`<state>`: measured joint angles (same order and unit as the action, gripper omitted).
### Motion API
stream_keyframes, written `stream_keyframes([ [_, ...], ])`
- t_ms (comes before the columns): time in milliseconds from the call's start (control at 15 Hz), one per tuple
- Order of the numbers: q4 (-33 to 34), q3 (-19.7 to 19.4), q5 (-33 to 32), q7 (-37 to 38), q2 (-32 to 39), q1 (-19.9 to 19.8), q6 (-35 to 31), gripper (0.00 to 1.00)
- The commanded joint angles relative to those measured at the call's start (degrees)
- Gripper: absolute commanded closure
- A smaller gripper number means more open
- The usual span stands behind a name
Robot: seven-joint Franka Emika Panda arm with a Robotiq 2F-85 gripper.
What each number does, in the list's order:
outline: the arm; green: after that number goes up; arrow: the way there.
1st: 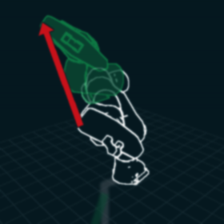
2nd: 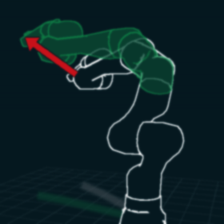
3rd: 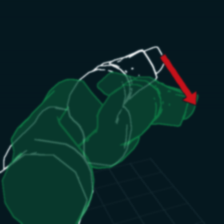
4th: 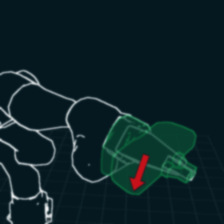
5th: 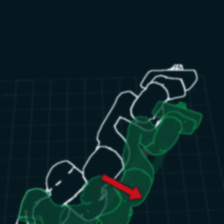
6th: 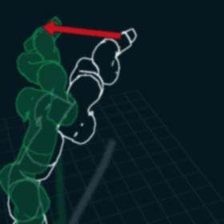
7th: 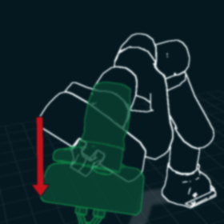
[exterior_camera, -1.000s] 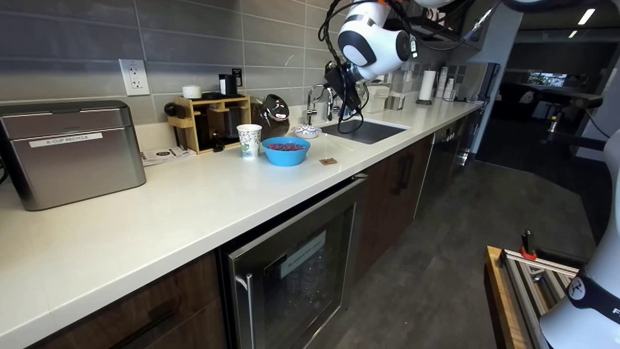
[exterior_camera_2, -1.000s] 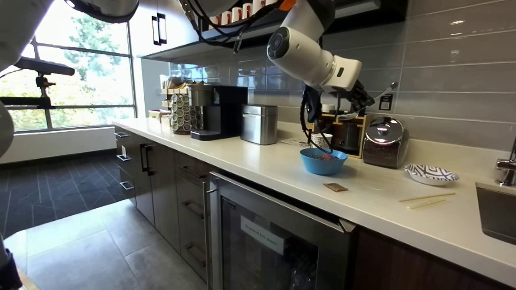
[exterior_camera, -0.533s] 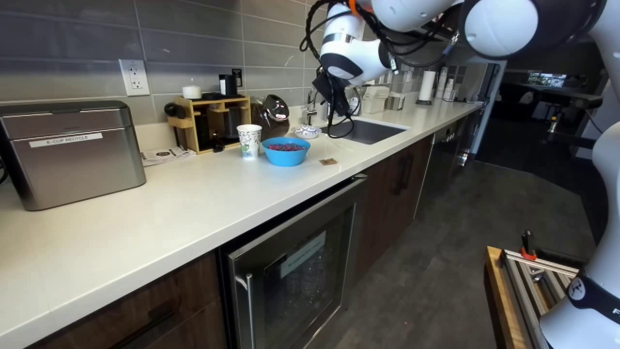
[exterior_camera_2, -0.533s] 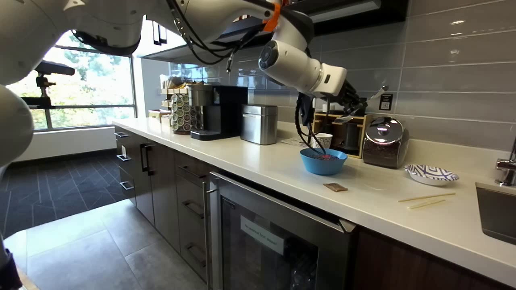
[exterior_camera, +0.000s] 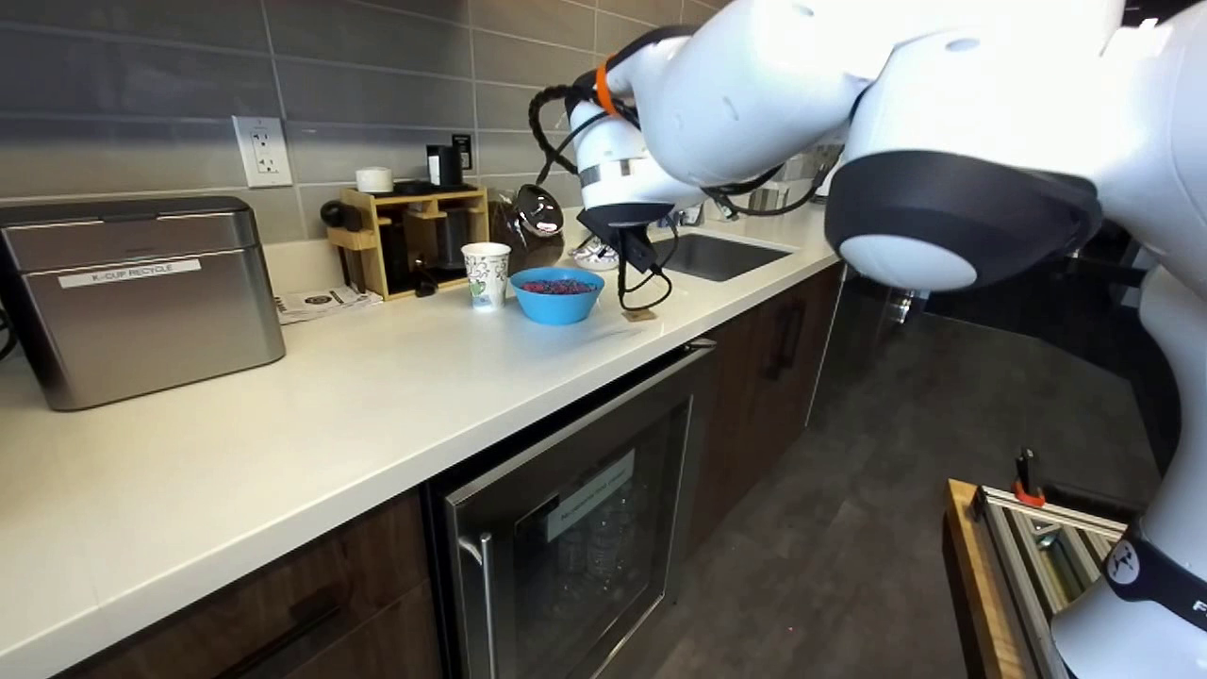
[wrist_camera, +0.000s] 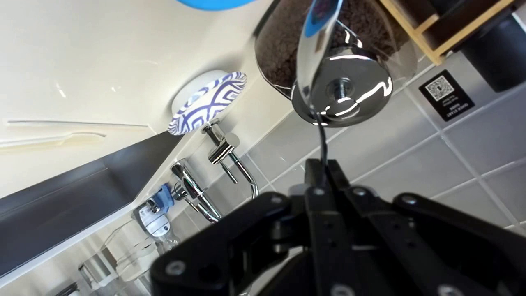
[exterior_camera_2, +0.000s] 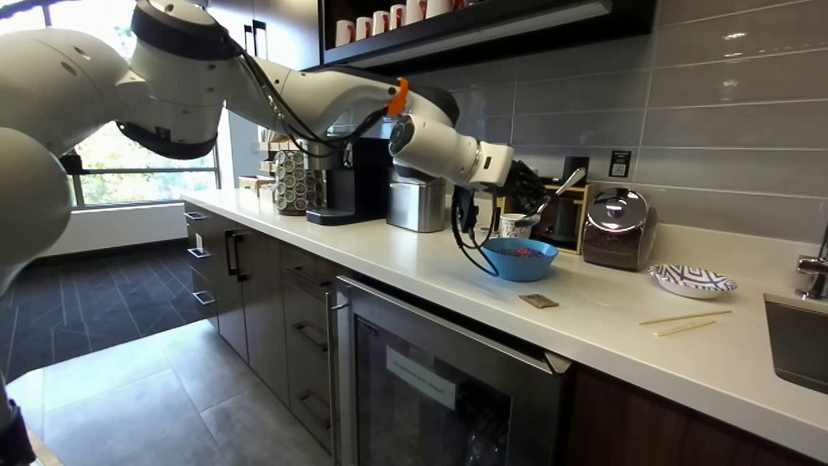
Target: Put some of the contents of the blue bowl into the paper cup using the silver spoon
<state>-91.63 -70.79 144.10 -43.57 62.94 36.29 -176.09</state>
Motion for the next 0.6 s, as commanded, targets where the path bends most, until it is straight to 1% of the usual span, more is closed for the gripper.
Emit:
stream_keyframes([
  [0, -1.5, -4.1, 0.0, 8.5, 10.1, 2.7, 0.0, 1.0],
  [133, -1.7, -4.7, 0.0, 11.4, 13.0, 3.1, -0.3, 1.0],
  [533, -1.4, -8.7, 0.0, 20.5, 22.8, 4.2, -0.7, 1.0],
])
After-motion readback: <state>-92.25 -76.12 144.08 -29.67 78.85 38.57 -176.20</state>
